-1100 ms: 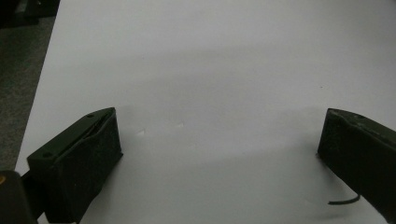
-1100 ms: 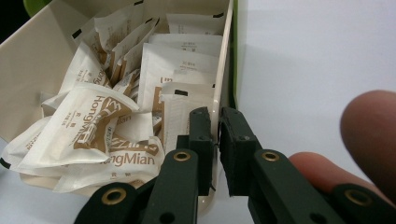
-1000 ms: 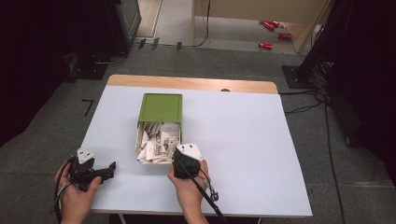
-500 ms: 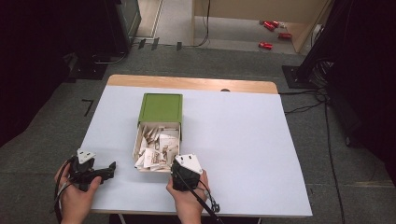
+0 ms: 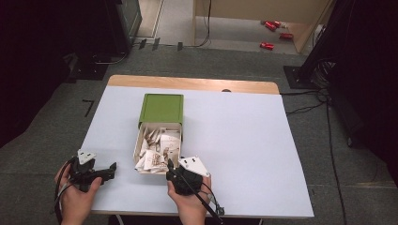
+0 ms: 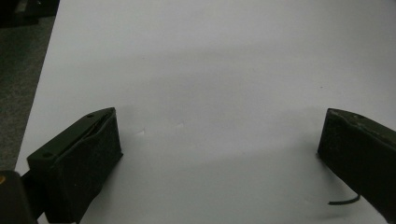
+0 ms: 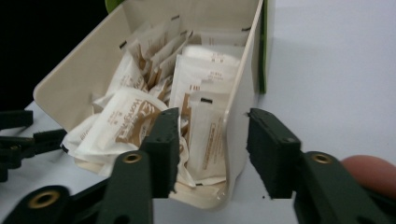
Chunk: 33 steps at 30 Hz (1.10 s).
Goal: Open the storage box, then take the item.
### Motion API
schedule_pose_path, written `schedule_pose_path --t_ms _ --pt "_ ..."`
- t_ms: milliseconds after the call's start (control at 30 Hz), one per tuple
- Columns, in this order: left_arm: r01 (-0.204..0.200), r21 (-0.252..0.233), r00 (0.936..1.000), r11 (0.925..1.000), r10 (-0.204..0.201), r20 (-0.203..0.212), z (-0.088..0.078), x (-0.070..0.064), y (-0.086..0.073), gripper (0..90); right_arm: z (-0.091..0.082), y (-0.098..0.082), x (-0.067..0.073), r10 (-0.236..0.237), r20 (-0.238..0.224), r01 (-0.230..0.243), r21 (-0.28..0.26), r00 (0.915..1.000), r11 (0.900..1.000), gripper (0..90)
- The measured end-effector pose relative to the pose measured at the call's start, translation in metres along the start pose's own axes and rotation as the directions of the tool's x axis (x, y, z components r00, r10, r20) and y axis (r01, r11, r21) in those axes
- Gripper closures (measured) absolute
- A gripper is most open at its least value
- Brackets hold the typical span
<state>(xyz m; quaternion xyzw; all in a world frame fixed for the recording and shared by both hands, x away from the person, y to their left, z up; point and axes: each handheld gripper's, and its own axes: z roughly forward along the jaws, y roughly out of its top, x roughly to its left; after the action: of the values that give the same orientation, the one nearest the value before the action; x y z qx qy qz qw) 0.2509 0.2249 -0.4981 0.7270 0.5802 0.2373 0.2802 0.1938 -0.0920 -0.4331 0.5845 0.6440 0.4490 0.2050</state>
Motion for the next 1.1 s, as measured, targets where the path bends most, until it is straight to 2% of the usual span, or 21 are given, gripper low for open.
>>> schedule_pose_path --t_ms 100,333,567,667,1100 --pt "-0.001 0.002 1.0 1.0 0.001 0.0 0.0 0.0 0.0 0.0 -0.004 0.005 -0.002 0.009 -0.005 -0.009 -0.024 0.9999 1.0 47.2" --pt "-0.001 0.003 1.0 1.0 0.001 0.0 0.0 0.0 0.0 0.0 -0.009 0.018 0.0 -0.016 -0.009 0.015 -0.061 0.9998 0.998 46.8" --pt "-0.001 0.003 1.0 1.0 0.001 0.0 0.0 0.0 0.0 0.0 -0.011 0.031 0.013 -0.051 -0.03 0.049 -0.083 0.9982 0.995 47.6" --pt "-0.001 0.003 1.0 1.0 0.001 0.001 0.0 0.0 0.0 0.0 -0.009 0.032 0.018 -0.07 -0.045 0.066 -0.084 0.9966 0.994 47.9" --pt "0.0 0.0 1.0 1.0 0.0 0.0 0.0 0.0 0.0 0.0 0.01 0.023 0.036 -0.09 -0.085 0.087 -0.044 0.9923 0.995 53.6"
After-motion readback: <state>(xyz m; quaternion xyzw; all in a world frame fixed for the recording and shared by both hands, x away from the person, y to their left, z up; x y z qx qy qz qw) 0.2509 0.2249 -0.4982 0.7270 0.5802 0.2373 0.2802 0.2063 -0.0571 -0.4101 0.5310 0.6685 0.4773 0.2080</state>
